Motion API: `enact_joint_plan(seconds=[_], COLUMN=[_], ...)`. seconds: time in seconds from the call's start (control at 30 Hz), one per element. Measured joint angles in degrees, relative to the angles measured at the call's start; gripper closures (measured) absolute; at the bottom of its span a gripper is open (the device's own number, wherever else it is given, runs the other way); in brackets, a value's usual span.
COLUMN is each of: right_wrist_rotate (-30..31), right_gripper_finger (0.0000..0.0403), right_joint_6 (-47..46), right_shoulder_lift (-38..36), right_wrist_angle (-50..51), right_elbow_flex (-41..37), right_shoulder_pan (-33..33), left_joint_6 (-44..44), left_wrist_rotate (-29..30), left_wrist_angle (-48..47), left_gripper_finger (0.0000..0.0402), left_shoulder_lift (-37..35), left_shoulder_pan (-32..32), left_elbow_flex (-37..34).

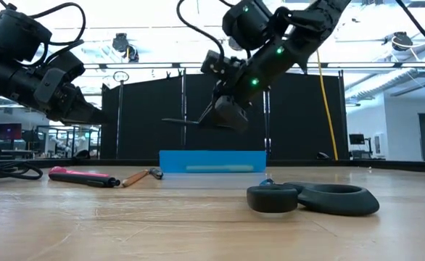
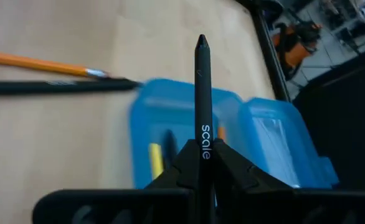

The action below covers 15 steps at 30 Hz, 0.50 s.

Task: Pick & place school supplies into a supply box
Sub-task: Put the black pen into the blue supply box

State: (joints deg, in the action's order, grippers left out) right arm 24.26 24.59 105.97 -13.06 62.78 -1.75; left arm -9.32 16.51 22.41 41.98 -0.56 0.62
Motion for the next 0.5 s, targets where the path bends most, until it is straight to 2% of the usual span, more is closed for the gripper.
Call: enact_joint_plan(seconds=[0.17,0.4,0.5], right_wrist_rotate=[-0.35,-9.45,-9.33], right_gripper_finger=[0.0390,0.0388,0.0385], right_joint_6=[-1.36,-6.23,-7.31], right_shoulder_lift=[0.02,0.02,0.02], right_wrist_angle=[0.24,1.47,0.75], right_elbow_flex=[0.00,0.00,-0.80], right_shoulder_pan=[-4.29,-9.42,-10.25], left_joint_6=[-0.02,0.18,0.19], left_wrist_rotate=[-0.04,-0.07,-0.11], left_wrist_angle=[0.00,-0.05,-0.20], left_gripper_finger=[0.0371,0.0371,0.0371], left_shoulder_lift=[0.00,0.01,0.01], left_shoulder_pan=[0.01,0.02,0.02], left_elbow_flex=[0.00,-0.01,-0.01])
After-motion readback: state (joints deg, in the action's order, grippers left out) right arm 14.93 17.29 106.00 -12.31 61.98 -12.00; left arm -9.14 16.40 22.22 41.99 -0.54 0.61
